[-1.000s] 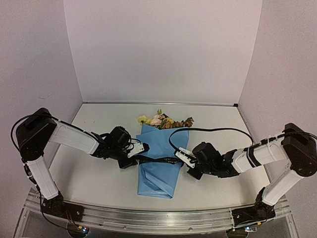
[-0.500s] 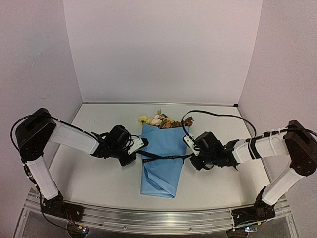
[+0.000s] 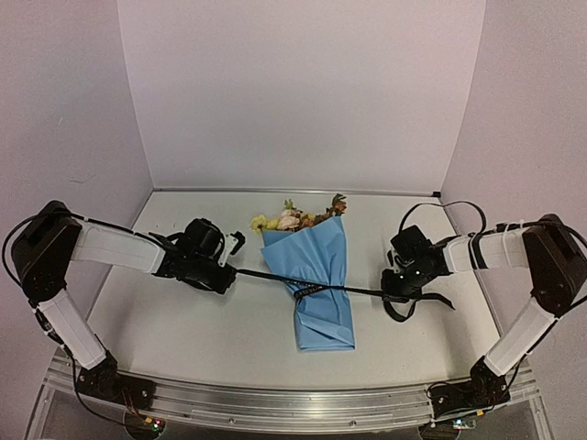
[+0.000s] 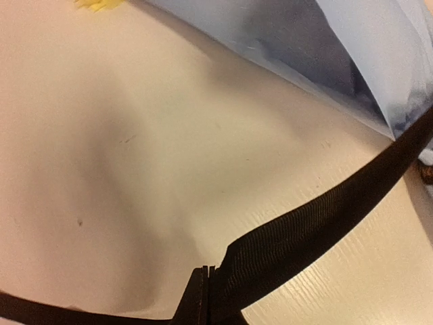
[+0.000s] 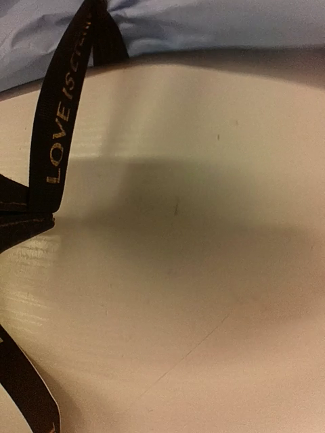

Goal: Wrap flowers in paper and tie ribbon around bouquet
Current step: Tie the ribbon around the folded bouquet.

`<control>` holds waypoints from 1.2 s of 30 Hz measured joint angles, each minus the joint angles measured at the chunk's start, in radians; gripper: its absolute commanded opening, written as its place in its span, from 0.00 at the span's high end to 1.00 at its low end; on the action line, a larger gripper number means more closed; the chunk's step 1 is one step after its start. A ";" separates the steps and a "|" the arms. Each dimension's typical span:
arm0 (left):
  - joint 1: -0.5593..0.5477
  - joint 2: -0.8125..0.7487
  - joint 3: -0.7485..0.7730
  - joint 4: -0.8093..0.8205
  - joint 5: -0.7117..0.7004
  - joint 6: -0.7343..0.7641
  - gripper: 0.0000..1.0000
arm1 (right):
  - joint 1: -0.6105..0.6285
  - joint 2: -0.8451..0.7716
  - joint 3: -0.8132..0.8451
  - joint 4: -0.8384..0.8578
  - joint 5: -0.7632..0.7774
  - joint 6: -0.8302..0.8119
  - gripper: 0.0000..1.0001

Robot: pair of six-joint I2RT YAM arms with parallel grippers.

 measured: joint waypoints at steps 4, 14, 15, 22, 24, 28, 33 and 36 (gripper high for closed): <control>0.110 -0.032 0.025 -0.072 0.009 -0.179 1.00 | -0.080 -0.002 -0.020 -0.008 -0.052 0.123 1.00; 0.474 -0.028 0.059 -0.228 0.204 -0.435 1.00 | -0.163 -0.184 -0.183 0.044 -0.114 0.281 1.00; 0.481 -0.028 0.056 -0.236 0.215 -0.444 1.00 | -0.164 -0.209 -0.197 0.041 -0.114 0.286 1.00; 0.572 -0.029 0.018 -0.259 0.327 -0.488 1.00 | -0.165 -0.341 -0.225 -0.046 -0.107 0.268 1.00; 0.613 -0.029 0.005 -0.266 0.350 -0.494 1.00 | -0.165 -0.361 -0.225 -0.064 -0.110 0.259 1.00; 0.645 -0.029 -0.004 -0.277 0.368 -0.500 1.00 | -0.158 -0.380 -0.206 -0.137 -0.108 0.207 1.00; 0.648 -0.031 -0.010 -0.275 0.340 -0.500 1.00 | -0.044 -0.380 -0.129 -0.252 0.020 0.086 1.00; 0.631 -0.053 -0.026 -0.269 0.322 -0.497 1.00 | -0.027 -0.370 -0.123 -0.267 0.054 0.042 0.98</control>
